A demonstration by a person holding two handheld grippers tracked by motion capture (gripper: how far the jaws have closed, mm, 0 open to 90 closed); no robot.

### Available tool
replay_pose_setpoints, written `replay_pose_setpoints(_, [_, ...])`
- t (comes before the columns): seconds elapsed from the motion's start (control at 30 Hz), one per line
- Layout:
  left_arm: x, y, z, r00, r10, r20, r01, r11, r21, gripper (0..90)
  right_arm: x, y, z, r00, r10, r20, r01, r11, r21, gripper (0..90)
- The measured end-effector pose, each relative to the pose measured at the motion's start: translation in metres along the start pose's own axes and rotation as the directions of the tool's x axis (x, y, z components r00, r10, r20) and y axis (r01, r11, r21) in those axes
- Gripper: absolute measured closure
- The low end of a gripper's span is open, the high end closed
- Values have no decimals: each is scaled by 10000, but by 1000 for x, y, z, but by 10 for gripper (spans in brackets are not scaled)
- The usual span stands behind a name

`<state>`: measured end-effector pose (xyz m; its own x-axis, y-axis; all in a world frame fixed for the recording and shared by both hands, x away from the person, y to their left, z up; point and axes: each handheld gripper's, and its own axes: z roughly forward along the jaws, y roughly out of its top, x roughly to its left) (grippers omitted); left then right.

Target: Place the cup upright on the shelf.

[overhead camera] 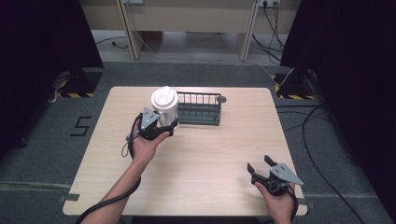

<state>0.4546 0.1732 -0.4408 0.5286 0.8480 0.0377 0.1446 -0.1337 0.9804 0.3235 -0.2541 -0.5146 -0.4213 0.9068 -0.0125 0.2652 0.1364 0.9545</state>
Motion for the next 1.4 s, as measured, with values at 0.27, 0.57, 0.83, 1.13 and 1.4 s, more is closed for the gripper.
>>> replay_pose_setpoints(0.27, [-4, 7, 6, 9999, 125, 76, -124, 9999, -27, 181, 0, 0, 0, 10000, -6, 6, 6, 10000, -7, 233])
replay_pose_setpoints(0.57, [-11, 15, 15, 9996, 205, 200, -204, 9998, -66, 182, -1, 0, 0, 10000, 29, 9, -29, 10000, -16, 233])
replay_pose_setpoints(0.83, [-14, 23, 24, 9997, 159, 173, -156, 9997, -193, 182, -1, 0, 0, 10000, 20, -5, -20, 10000, -27, 234])
replay_pose_setpoints(1.13, [-15, 28, 32, 9997, 184, 189, -181, 9997, -151, 182, -1, 0, 0, 9999, 101, -43, -101, 9999, -33, 234])
replay_pose_setpoints(1.4, [-17, 31, 38, 9996, 174, 221, -170, 9997, -166, 181, -1, 0, 0, 9999, 103, -32, -103, 9999, -42, 234])
